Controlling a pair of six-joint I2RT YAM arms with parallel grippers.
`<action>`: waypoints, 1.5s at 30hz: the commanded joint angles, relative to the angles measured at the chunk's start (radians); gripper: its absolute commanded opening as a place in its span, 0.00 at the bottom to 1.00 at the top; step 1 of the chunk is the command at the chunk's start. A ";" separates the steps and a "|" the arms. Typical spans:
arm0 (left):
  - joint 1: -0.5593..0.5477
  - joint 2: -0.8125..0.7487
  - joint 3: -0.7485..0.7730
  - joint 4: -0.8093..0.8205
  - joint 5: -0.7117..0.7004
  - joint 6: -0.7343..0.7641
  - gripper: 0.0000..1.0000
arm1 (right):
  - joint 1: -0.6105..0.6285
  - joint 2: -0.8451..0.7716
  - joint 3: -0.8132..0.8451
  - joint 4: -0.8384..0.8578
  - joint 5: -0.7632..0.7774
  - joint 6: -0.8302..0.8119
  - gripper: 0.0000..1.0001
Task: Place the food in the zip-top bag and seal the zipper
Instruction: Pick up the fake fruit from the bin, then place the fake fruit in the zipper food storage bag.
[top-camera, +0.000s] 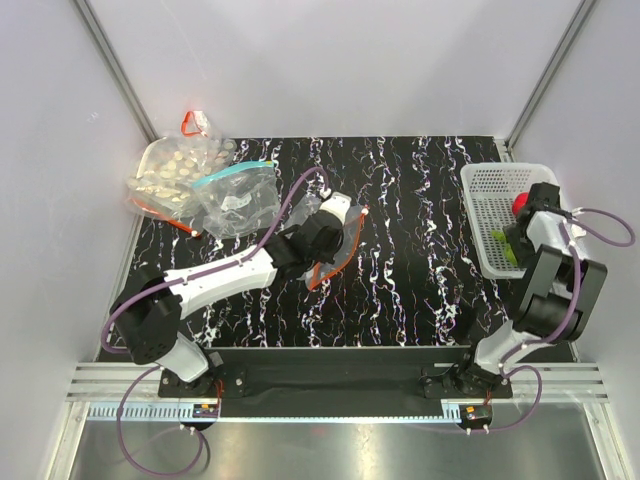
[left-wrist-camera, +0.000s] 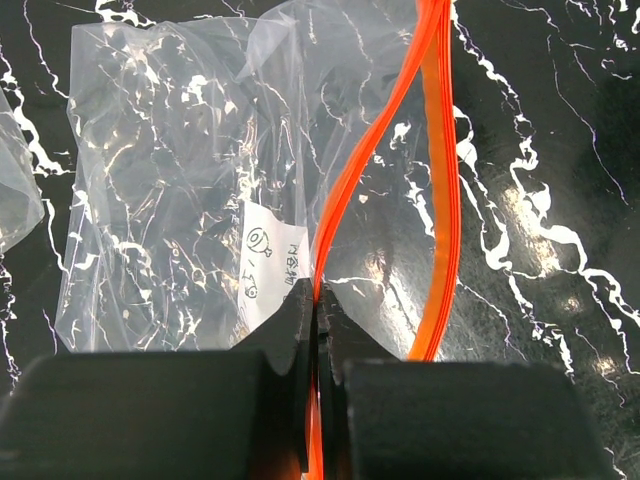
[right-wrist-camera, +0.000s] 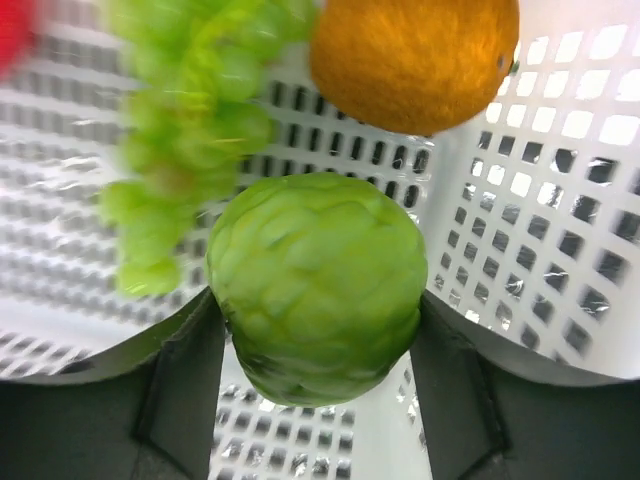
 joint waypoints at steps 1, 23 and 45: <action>-0.009 -0.026 0.017 0.038 -0.004 0.015 0.00 | -0.006 -0.133 -0.002 0.053 0.012 -0.018 0.54; -0.035 0.083 0.272 -0.195 -0.044 -0.025 0.00 | 0.460 -0.639 -0.169 0.274 -0.708 -0.377 0.36; -0.033 0.066 0.324 -0.189 0.079 -0.104 0.00 | 0.891 -0.560 -0.329 0.568 -0.625 -0.251 0.31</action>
